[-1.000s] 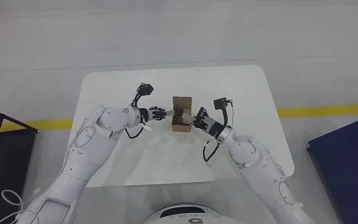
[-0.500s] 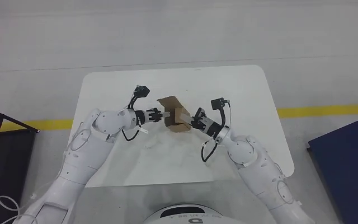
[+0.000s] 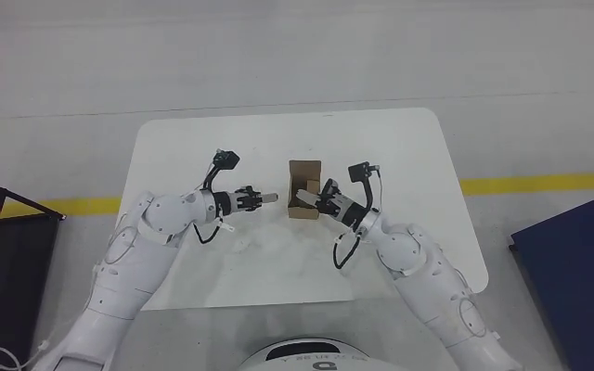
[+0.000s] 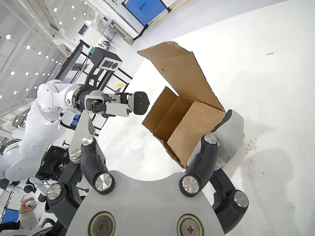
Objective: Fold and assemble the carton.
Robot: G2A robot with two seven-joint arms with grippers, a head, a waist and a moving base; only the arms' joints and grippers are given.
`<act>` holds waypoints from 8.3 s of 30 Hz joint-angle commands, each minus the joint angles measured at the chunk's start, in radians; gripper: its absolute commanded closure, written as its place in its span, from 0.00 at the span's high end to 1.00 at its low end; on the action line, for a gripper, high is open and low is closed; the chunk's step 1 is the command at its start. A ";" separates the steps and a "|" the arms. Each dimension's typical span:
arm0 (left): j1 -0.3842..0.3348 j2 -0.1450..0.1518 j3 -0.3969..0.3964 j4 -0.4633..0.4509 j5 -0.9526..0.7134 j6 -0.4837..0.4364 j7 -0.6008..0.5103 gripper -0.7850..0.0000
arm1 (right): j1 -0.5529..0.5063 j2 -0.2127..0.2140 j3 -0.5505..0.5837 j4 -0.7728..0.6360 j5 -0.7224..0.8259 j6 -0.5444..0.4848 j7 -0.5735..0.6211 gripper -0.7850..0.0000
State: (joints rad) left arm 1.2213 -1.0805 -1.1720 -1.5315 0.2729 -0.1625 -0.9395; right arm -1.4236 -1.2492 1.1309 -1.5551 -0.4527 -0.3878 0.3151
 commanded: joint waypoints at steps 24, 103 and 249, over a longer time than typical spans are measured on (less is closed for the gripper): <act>-0.291 -0.080 0.273 0.225 -0.042 0.027 -0.076 0.00 | 0.015 0.001 -0.013 0.016 0.018 -0.003 0.009 1.00; -0.280 -0.083 0.312 0.040 0.135 0.350 -0.107 0.00 | 0.006 0.010 -0.001 0.022 0.026 -0.023 -0.028 1.00; -0.345 -0.076 0.271 0.427 -0.154 -0.294 -0.117 1.00 | -0.021 -0.019 -0.026 -0.166 -0.597 0.547 0.244 1.00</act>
State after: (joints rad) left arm 0.8772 -1.1567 -0.9013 -1.1047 0.1194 -0.4561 -1.0564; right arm -1.4447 -1.2684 1.1035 -1.7224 -1.0490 0.1568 0.5603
